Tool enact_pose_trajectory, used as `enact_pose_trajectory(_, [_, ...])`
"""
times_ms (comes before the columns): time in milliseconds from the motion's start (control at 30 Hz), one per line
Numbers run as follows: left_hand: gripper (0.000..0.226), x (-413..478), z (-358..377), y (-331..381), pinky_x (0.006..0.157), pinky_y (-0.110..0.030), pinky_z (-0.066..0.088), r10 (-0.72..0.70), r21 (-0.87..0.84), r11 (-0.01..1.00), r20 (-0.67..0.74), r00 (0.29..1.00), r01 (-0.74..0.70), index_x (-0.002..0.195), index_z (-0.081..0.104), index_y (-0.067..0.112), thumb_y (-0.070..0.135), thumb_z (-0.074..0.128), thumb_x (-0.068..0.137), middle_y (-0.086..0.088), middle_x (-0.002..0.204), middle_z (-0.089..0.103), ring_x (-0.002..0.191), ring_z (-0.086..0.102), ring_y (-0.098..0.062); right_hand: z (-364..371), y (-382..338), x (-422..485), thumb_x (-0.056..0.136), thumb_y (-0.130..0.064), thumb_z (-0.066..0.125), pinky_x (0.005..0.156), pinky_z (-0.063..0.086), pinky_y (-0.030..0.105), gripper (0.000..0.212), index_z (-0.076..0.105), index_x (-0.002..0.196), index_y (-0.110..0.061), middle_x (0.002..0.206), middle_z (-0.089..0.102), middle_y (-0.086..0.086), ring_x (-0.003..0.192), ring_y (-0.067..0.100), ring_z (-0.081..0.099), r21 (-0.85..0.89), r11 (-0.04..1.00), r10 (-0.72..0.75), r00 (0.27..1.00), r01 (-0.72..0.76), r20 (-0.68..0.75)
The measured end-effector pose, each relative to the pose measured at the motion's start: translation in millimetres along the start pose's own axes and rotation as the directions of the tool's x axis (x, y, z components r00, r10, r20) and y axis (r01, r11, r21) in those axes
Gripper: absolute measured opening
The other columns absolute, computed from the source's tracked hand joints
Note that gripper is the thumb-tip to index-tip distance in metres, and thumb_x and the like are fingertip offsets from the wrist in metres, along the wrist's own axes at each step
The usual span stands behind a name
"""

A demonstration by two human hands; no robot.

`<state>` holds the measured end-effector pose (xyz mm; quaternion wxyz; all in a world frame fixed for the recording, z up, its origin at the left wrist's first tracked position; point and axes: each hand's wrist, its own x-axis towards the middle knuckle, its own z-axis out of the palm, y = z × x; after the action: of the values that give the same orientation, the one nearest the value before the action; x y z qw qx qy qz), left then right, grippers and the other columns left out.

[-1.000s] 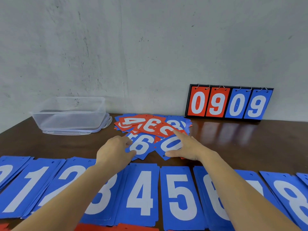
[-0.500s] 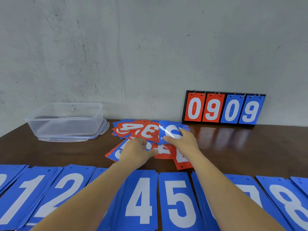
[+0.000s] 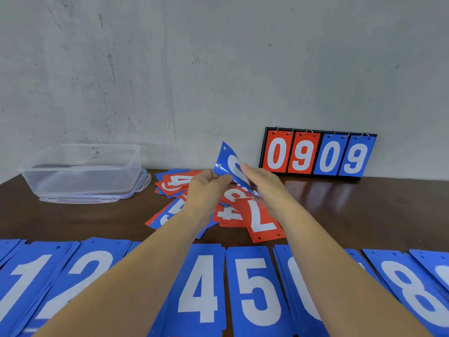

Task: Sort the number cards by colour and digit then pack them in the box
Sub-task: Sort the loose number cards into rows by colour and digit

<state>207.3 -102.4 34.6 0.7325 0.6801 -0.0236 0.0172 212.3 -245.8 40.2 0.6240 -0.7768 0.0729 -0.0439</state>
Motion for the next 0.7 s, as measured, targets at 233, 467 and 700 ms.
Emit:
enact_pose_trajectory(233, [0.01, 14, -49, 10, 0.078, -0.039, 0.059, -0.004, -0.091, 0.996, -0.185, 0.983, -0.013, 0.087, 0.058, 0.003, 0.011, 0.062, 0.091, -0.016, 0.088, 0.073, 0.074, 0.072, -0.023, -30, 44, -19, 0.075, -0.049, 0.077, 0.095, 0.046, 0.039, 0.087, 0.032, 0.143, -0.016, 0.137, 0.048, 0.006, 0.124, 0.025, 0.048, -0.688, 0.707, 0.141, 0.986, -0.163, -0.089])
enact_pose_trajectory(467, [0.013, 15, -82, -5, 0.077, -0.034, 0.057, -0.052, -0.141, 0.99, -0.253, 0.966, 0.016, 0.082, 0.058, 0.01, 0.008, 0.056, 0.096, -0.01, 0.091, 0.071, 0.077, 0.07, -0.02, -20, 54, -16, 0.073, -0.055, 0.075, 0.102, 0.038, 0.043, 0.085, 0.032, 0.14, -0.023, 0.138, 0.046, 0.003, 0.129, 0.026, 0.041, -0.792, 0.605, 0.057, 0.996, -0.083, -0.061])
enact_pose_trajectory(700, [0.019, 9, -89, -13, 0.089, -0.044, 0.053, -0.054, -0.079, 0.996, -0.241, 0.969, 0.036, 0.077, 0.057, 0.01, 0.011, 0.056, 0.096, -0.011, 0.086, 0.072, 0.081, 0.07, -0.026, -15, 53, -15, 0.072, -0.056, 0.076, 0.106, 0.037, 0.044, 0.096, 0.026, 0.146, -0.021, 0.144, 0.039, 0.009, 0.133, 0.029, 0.037, -0.798, 0.575, 0.059, 0.982, -0.181, -0.18])
